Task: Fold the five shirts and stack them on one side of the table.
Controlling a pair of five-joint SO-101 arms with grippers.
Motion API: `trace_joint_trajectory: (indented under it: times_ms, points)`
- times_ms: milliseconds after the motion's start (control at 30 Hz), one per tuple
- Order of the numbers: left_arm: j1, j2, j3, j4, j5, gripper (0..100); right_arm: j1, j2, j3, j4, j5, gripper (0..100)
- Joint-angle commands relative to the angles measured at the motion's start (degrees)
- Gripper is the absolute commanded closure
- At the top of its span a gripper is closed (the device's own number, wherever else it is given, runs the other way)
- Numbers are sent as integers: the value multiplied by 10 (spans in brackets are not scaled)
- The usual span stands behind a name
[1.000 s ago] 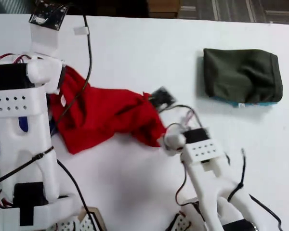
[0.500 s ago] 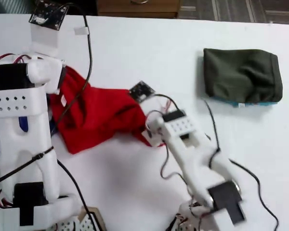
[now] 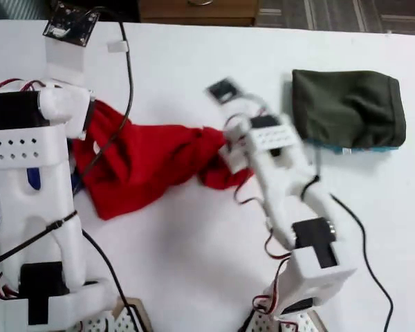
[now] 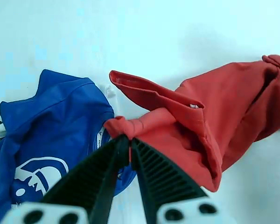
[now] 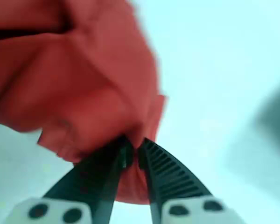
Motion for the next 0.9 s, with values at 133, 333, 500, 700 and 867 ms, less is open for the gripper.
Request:
trace_joint_trajectory:
  times_ms: [133, 333, 500, 700, 867]
  points:
    - [13, -9, -56, 22, 4, 975, 112, -109, -207, 87, 1, 978]
    - [57, -9, -141, 88, 4, 975, 145, -133, -286, 147, 1, 978]
    - [59, -9, -150, 92, 5, 975, 195, -145, -355, 150, 2, 978]
    - [59, -4, -3, 70, 49, 975, 207, -93, -381, 131, -1, 978]
    - [58, -4, 176, -11, 51, 975, 206, 7, -382, 140, -3, 974]
